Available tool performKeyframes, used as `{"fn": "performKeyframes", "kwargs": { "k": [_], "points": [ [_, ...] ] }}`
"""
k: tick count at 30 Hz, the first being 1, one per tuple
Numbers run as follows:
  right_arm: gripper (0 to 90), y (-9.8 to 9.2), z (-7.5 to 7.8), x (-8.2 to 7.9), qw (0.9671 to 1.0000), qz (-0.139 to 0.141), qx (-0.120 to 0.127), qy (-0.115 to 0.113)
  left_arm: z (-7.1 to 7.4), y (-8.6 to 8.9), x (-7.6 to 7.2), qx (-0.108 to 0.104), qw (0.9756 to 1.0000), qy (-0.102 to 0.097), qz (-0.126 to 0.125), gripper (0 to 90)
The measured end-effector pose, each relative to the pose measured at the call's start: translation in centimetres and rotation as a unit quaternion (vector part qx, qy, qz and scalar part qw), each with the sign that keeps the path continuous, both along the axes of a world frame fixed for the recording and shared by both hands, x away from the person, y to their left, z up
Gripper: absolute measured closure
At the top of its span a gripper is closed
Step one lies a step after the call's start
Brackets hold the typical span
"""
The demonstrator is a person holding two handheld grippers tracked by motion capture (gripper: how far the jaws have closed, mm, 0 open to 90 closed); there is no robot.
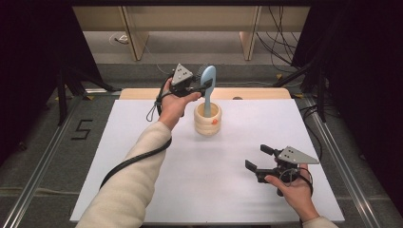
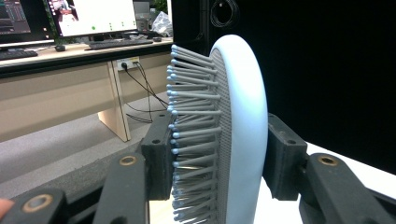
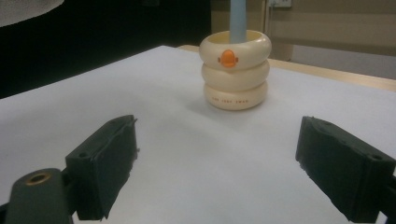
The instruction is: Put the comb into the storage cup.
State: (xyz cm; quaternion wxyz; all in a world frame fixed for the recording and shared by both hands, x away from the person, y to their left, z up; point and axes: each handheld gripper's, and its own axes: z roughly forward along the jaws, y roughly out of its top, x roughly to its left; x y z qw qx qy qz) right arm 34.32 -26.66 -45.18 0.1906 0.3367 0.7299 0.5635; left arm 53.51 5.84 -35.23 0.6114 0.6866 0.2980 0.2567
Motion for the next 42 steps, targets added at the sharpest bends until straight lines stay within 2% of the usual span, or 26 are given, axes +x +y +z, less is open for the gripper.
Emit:
{"fn": "performKeyframes", "kwargs": {
  "k": [42],
  "points": [
    [13.6, 0.0, -0.1, 0.0, 1.0, 0.002, 0.0, 0.002, -1.9, -0.7, 0.1, 0.0, 0.9998, 0.018, -0.001, 51.1]
  ]
}}
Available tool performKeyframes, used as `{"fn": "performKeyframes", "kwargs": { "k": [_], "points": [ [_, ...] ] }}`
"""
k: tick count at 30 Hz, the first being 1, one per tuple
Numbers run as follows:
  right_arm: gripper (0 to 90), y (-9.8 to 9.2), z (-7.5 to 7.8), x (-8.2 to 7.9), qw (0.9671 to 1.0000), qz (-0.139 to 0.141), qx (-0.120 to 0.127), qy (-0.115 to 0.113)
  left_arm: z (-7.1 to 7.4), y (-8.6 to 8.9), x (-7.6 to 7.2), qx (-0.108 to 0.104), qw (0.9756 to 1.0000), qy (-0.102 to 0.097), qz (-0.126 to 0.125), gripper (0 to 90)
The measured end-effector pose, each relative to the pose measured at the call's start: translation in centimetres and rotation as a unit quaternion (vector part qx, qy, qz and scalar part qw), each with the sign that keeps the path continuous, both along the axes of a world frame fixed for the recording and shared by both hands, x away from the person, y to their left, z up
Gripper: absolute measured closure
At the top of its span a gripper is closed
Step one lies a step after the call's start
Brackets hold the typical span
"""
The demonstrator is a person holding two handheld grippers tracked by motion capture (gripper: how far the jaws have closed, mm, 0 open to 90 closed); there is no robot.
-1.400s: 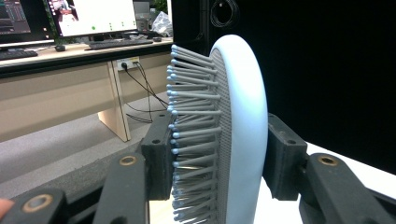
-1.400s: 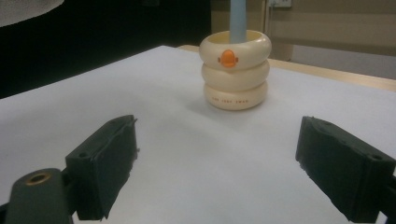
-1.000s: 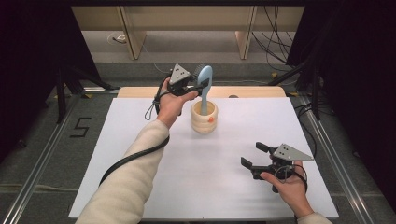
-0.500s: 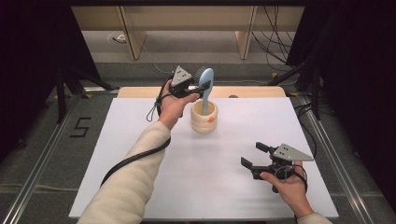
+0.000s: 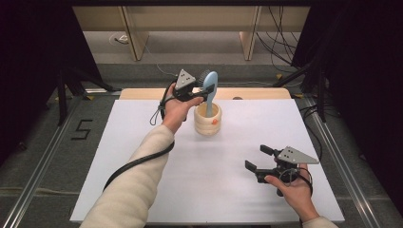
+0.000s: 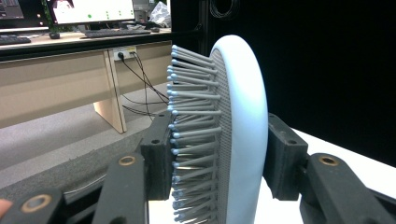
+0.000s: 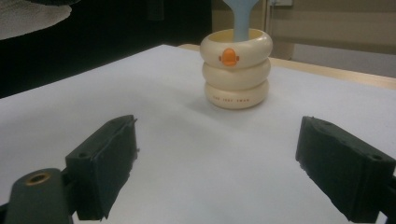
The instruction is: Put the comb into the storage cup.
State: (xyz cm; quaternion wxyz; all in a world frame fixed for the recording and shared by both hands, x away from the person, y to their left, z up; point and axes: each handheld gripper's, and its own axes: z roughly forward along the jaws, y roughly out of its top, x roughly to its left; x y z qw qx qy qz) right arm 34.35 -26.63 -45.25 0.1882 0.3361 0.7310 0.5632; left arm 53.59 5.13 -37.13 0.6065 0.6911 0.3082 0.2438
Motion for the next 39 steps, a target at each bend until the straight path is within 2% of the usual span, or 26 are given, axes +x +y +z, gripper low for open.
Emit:
{"fn": "performKeyframes", "kwargs": {
  "k": [20, 39],
  "points": [
    [13.6, 0.1, 0.0, 0.0, 1.0, 0.001, -0.002, 0.003, -1.1, 0.0, 0.1, -0.001, 0.9999, 0.013, 0.0, 50.8],
    [13.5, 0.1, -0.1, 0.0, 1.0, 0.003, -0.004, 0.002, -2.0, 0.0, 0.3, -0.012, 0.9995, 0.028, 0.005, 50.7]
  ]
}}
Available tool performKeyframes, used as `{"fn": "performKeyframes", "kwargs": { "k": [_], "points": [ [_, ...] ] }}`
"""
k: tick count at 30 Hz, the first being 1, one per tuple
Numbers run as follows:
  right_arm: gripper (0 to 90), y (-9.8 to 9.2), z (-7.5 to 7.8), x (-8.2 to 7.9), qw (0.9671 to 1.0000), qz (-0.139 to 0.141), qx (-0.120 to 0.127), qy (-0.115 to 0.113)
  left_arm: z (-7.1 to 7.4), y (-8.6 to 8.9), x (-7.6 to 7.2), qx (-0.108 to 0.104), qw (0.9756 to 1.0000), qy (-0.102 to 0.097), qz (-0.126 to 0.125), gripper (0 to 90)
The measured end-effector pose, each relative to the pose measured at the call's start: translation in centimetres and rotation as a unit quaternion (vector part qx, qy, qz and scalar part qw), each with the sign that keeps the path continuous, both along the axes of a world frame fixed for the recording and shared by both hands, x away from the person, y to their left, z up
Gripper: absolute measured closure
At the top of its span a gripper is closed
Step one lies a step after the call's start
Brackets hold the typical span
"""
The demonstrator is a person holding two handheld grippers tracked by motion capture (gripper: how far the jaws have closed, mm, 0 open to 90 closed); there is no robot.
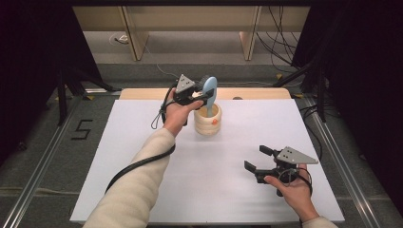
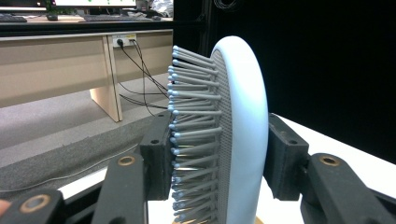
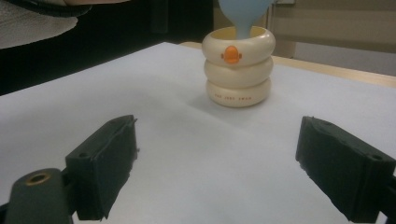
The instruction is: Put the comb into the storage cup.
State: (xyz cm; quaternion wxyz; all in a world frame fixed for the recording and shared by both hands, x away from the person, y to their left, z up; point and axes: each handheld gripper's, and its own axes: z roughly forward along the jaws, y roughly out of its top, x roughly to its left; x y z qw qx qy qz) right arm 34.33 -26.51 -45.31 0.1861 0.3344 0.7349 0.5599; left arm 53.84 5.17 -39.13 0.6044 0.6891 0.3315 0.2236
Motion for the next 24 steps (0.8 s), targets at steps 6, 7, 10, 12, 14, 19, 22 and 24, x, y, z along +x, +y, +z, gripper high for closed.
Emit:
{"fn": "performKeyframes", "kwargs": {
  "k": [6, 7, 10, 12, 14, 19, 22, 24],
  "points": [
    [13.5, 0.0, -0.03, 0.02, 1.0, 0.0, -0.001, 0.0, -0.24, 0.01, 0.09, -0.004, 1.0, 0.005, 0.0, 50.6],
    [13.5, -0.01, -0.04, 0.03, 1.0, 0.0, -0.001, 0.0, -0.25, 0.02, 0.11, -0.005, 1.0, 0.005, 0.001, 50.6],
    [13.5, -0.01, -0.04, 0.03, 1.0, 0.0, -0.001, 0.0, -0.25, 0.02, 0.13, -0.005, 1.0, 0.006, 0.0, 50.6],
    [13.6, 0.0, -0.05, 0.03, 1.0, 0.0, -0.001, 0.0, -0.24, 0.03, 0.16, -0.005, 1.0, 0.006, 0.0, 50.6],
    [13.6, 0.0, -0.05, 0.03, 1.0, 0.0, -0.001, 0.0, -0.25, 0.06, 0.17, -0.006, 1.0, 0.007, 0.001, 50.5],
    [13.5, 0.02, -0.06, 0.03, 1.0, 0.0, -0.002, 0.001, -0.27, 0.23, 0.22, -0.011, 0.9999, 0.012, 0.004, 50.2],
    [13.5, 0.04, -0.07, 0.02, 1.0, 0.001, -0.002, 0.002, -0.31, 0.41, 0.28, -0.015, 0.9998, 0.015, 0.006, 49.9],
    [13.5, 0.04, -0.07, 0.04, 1.0, 0.001, -0.002, 0.001, -0.34, 0.53, 0.32, -0.019, 0.9996, 0.017, 0.009, 49.7]
  ]
}}
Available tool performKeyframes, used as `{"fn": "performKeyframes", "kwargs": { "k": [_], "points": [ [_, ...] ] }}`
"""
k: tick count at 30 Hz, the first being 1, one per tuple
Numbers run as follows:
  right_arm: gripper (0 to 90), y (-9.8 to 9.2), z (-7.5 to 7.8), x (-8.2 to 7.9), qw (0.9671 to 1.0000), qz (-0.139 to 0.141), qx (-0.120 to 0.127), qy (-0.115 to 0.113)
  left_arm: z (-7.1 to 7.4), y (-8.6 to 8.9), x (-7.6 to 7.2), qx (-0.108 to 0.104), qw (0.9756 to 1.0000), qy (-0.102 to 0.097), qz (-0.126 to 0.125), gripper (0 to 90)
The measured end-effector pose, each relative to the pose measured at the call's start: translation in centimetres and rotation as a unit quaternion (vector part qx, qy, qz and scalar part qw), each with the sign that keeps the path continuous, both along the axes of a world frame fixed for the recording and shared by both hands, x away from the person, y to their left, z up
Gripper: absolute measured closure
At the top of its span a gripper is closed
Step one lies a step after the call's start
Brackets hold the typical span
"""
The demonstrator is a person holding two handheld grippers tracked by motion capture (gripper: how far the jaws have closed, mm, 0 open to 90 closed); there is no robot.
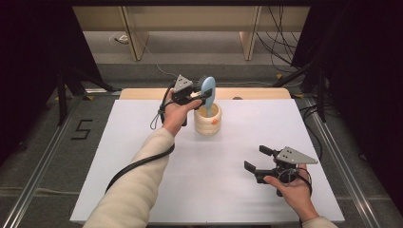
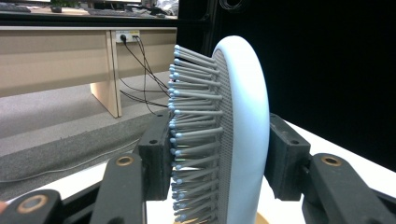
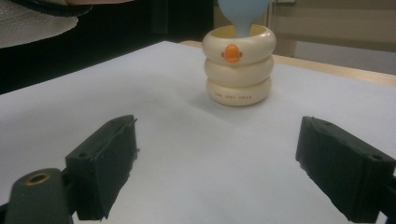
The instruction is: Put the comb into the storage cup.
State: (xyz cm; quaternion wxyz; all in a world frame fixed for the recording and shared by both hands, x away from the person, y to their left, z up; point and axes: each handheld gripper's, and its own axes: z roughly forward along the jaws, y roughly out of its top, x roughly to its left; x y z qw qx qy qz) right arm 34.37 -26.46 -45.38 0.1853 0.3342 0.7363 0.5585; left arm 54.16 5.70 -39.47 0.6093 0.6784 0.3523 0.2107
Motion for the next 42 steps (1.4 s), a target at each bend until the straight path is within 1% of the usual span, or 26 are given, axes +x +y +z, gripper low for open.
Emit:
{"fn": "performKeyframes", "kwargs": {
  "k": [8, 23, 32, 42],
  "points": [
    [13.5, 0.0, 0.0, 0.0, 1.0, 0.001, 0.0, 0.001, -0.1, 0.6, 0.1, -0.013, 0.9998, 0.009, 0.008, 49.0],
    [13.6, 0.1, -0.1, 0.0, 1.0, 0.001, -0.002, 0.002, -0.2, 1.2, 0.1, -0.024, 0.9994, 0.019, 0.016, 48.4],
    [13.5, 0.1, -0.1, 0.0, 1.0, 0.001, -0.003, 0.004, -0.4, 1.9, -0.1, -0.037, 0.9986, 0.025, 0.028, 47.9],
    [13.5, 0.1, -0.1, 0.0, 1.0, 0.0, -0.003, 0.004, -0.6, 2.4, -0.3, -0.044, 0.9978, 0.033, 0.037, 47.0]
  ]
}}
